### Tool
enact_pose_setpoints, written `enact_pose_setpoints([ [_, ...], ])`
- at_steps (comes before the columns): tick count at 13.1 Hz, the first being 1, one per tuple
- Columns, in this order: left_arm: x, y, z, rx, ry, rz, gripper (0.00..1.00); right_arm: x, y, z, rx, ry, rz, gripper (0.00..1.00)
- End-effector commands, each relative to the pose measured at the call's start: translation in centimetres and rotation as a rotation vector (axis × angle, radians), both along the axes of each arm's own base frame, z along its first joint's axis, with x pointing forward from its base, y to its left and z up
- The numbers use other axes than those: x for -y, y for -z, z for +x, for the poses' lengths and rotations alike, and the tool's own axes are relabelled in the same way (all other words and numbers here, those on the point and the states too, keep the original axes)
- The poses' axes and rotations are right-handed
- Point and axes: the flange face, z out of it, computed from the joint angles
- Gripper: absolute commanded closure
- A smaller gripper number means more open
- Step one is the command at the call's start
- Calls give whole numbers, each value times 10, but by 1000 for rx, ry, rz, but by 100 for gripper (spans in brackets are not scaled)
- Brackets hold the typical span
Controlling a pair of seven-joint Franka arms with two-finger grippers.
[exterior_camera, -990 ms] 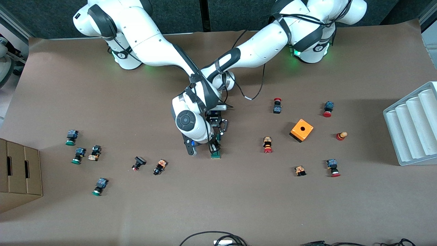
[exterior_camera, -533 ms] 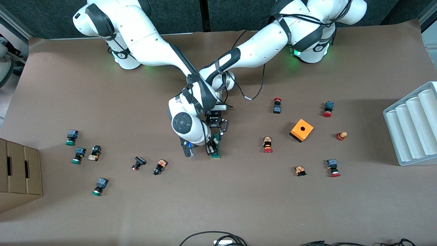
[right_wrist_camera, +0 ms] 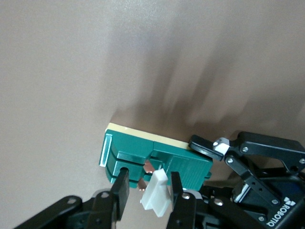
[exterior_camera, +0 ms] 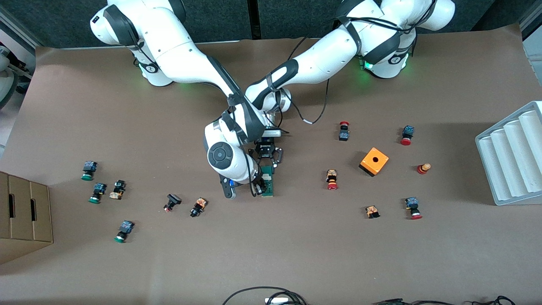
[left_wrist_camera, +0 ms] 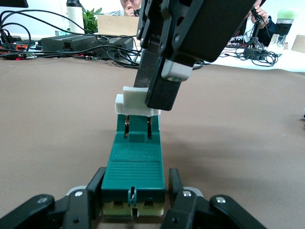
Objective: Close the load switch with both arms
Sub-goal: 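Push the white lever down into the switch with the right gripper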
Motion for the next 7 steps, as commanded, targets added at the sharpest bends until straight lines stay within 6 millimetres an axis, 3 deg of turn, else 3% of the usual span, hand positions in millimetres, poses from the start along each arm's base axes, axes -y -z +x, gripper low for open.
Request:
enact_pose_setpoints([
  [1, 4, 11, -1, -8, -7, -17, 42, -1, -8, 6, 16, -3, -3, 60],
  [7, 3, 11, -1, -6, -6, -15, 42, -12, -11, -1, 5, 2, 21, 61],
])
